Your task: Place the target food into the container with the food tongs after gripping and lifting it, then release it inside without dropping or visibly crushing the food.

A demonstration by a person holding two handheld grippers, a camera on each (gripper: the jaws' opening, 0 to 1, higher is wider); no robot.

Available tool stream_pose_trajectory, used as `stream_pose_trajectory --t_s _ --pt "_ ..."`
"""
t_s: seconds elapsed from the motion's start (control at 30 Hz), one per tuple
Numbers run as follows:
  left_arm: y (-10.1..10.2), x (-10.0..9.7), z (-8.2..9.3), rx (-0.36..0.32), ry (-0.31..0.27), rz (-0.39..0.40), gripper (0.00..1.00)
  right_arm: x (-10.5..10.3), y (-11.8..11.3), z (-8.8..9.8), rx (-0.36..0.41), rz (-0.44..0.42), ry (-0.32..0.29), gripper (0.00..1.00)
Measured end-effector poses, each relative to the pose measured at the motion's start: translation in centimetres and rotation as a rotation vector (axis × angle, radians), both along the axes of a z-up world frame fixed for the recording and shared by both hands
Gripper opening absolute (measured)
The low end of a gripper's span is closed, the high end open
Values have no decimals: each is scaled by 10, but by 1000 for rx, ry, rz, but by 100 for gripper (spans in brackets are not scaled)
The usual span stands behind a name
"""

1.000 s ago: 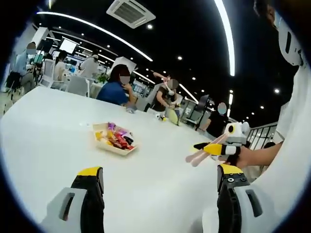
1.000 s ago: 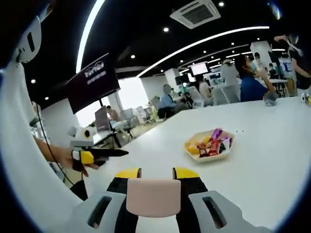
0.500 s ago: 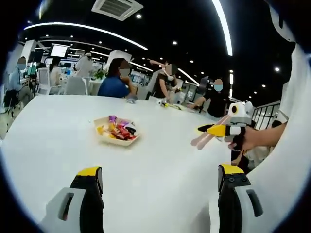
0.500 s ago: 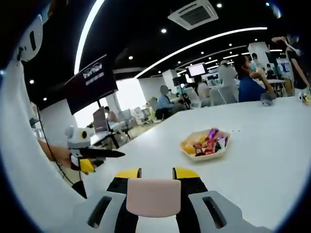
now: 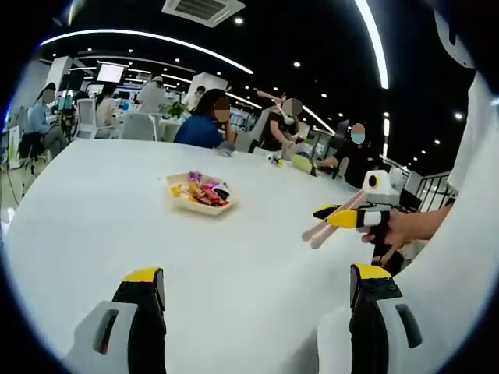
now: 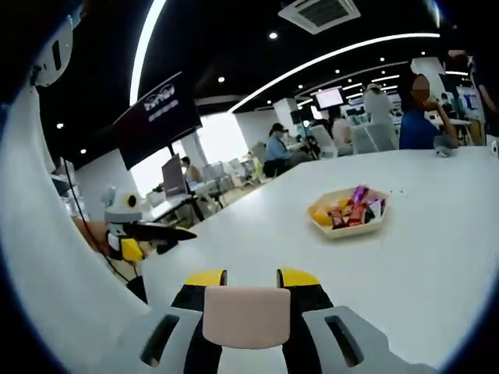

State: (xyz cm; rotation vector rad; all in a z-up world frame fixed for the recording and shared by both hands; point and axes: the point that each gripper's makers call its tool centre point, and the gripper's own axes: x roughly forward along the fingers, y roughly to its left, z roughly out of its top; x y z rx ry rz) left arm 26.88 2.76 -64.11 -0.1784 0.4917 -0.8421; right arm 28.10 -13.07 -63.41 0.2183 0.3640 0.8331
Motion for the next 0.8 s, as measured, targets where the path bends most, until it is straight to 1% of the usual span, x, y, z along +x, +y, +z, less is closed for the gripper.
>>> stream_pose_trajectory --t_s 0.07,0.13,0.27,0.3,0.4,0.47,0.53,0.63,0.73,0.77,0.8 --pt "0 -3 0 -14 21 10 99 0 5 -4 19 4 9 24" --pt "-1 -4 0 -22 33 15 99 -3 12 -3 31 13 17 24" --pt "0 -5 -3 -12 46 24 100 -4 17 -5 42 26 27 24" --pt "0 -6 -5 -7 61 28 100 -5 18 -6 43 32 28 24" --pt "-3 -6 -6 -4 65 33 100 -7 23 -9 45 59 38 24" --pt "-6 -6 -7 2 64 31 99 -10 27 -8 47 89 35 24" --pt "-8 -7 -8 4 66 25 99 -11 28 -8 49 96 37 24" --pt "-17 -7 -9 5 58 -11 99 -16 39 1 96 149 37 24" --pt "-32 -14 -15 32 57 -119 99 -20 48 6 116 205 37 24" --pt "-36 -17 -17 52 58 -157 99 -23 51 9 121 229 33 24" --pt "-38 -18 -19 60 62 -169 99 -24 53 10 122 236 32 24"
